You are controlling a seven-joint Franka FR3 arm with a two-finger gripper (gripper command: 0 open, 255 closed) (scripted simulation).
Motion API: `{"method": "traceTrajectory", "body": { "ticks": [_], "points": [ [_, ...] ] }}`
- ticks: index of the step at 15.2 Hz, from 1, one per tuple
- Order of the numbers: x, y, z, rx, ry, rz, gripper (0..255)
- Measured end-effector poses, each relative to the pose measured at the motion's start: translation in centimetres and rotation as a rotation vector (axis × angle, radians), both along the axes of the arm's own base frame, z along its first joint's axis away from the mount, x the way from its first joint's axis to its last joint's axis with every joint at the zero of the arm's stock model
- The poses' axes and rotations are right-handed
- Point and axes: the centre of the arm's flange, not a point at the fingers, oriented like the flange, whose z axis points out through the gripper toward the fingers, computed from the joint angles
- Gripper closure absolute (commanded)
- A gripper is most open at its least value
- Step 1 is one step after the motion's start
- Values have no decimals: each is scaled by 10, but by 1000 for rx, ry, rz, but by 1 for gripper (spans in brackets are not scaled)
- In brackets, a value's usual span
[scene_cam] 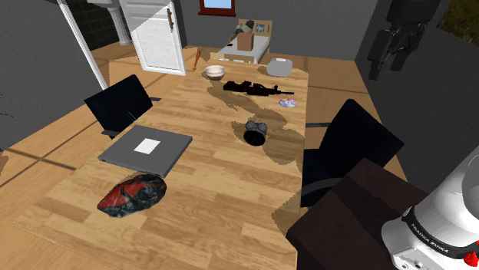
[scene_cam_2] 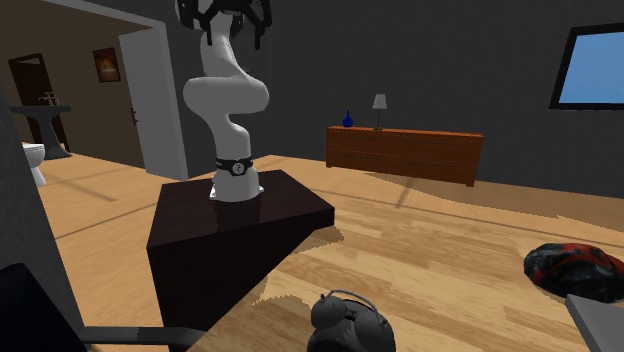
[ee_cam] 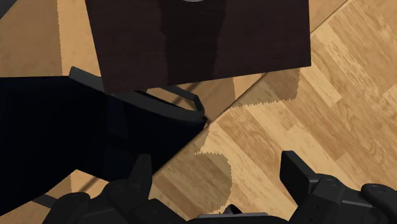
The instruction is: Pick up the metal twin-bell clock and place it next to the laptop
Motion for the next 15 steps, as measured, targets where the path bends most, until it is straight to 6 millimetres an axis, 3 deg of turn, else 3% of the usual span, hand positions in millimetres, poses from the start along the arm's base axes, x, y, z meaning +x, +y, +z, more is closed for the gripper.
{"method": "traceTrajectory", "body": {
  "ticks": [4, 15],
  "points": [
    [19, -5, -19, 11, -2, 16, 0],
    [128, -18, -106, 65, -19, 100, 0]
  ]
}}
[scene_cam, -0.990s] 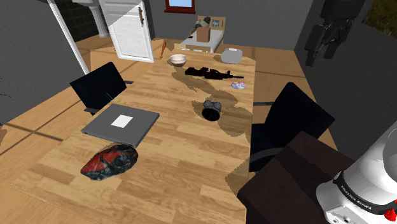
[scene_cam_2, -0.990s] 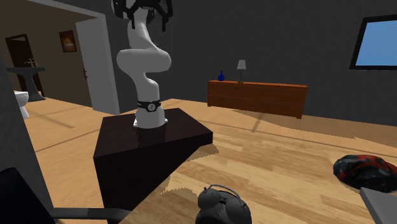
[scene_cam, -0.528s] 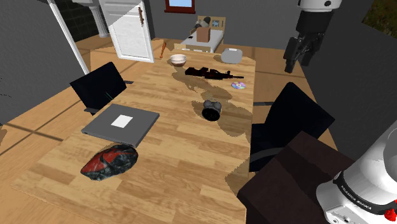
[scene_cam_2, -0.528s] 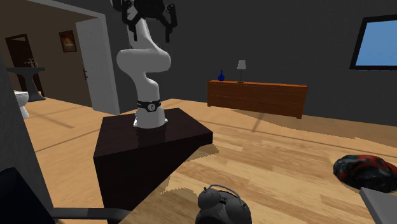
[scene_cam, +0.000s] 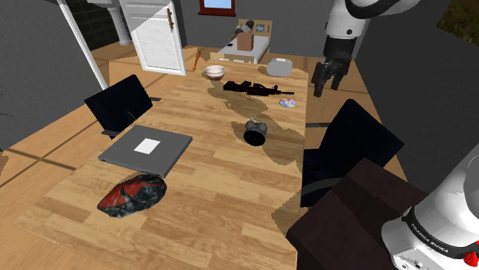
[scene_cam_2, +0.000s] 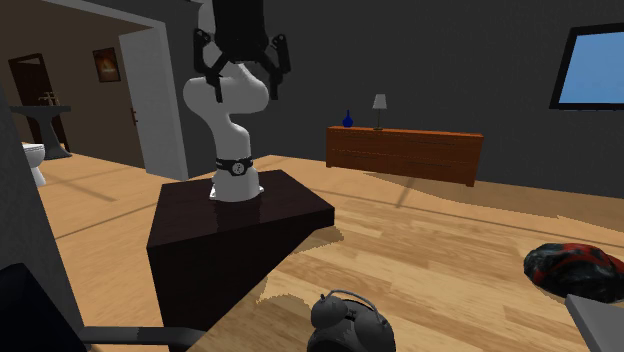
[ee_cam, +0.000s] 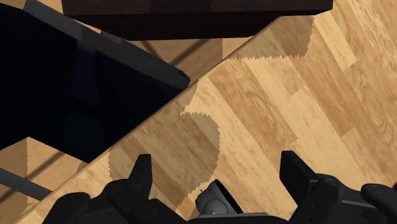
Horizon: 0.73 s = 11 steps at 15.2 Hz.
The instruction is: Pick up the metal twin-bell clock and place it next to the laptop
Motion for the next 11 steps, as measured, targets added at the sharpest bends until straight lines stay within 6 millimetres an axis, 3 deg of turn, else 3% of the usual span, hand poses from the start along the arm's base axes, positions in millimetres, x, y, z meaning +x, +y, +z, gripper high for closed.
{"method": "traceTrajectory", "body": {
  "ticks": [11],
  "points": [
    [112, 6, -95, 54, -19, 85, 0]
  ]
}}
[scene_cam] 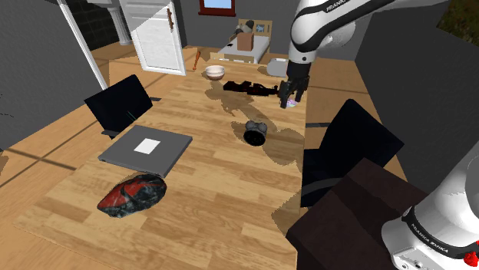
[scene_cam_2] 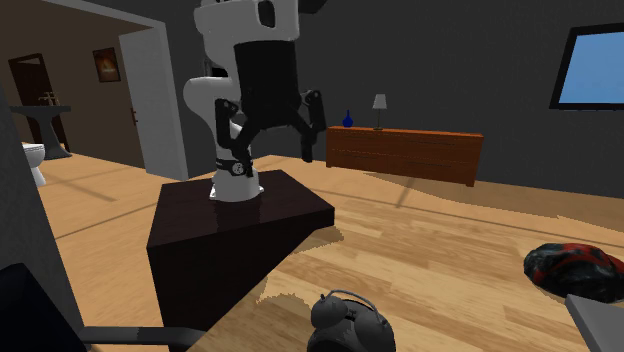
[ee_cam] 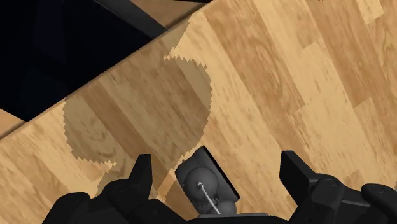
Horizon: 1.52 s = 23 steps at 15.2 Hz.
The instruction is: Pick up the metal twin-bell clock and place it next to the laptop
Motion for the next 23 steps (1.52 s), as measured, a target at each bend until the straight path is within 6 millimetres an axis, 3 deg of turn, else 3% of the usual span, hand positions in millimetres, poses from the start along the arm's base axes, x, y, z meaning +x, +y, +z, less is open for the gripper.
{"method": "traceTrajectory", "body": {
  "ticks": [16, 23],
  "points": [
    [166, 29, -120, 78, -25, 122, 0],
    [169, 38, -160, 83, -27, 128, 0]
  ]
}}
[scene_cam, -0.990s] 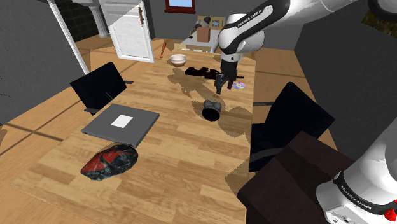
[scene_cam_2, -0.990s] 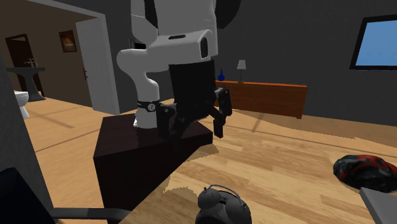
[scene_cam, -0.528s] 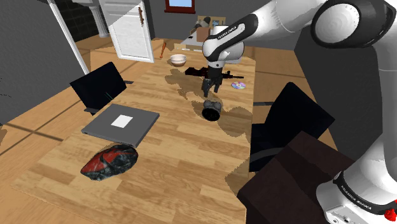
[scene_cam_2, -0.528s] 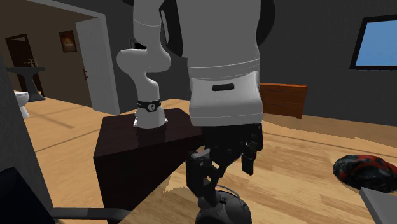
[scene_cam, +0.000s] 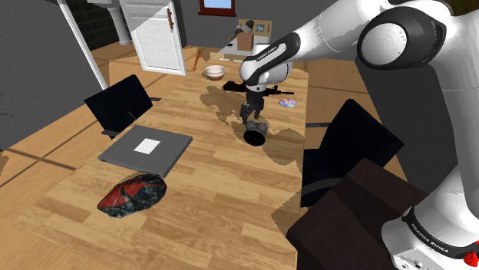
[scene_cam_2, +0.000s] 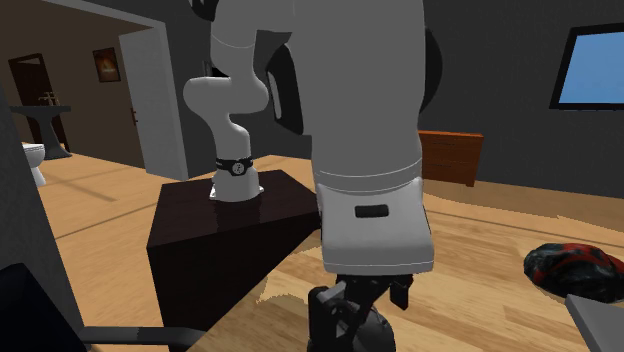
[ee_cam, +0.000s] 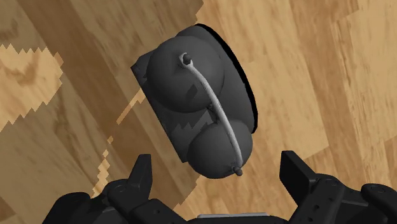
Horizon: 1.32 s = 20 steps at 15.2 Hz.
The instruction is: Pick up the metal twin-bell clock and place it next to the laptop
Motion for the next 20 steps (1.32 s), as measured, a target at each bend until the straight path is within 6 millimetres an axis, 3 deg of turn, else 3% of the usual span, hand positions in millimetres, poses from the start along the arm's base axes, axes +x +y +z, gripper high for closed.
{"method": "traceTrajectory", "body": {
  "ticks": [7, 8, 20],
  "points": [
    [0, 0, -9, 0, 0, 0, 0],
    [0, 0, -9, 0, 0, 0, 255],
    [0, 0, -2, 0, -1, 0, 255]
  ]
}}
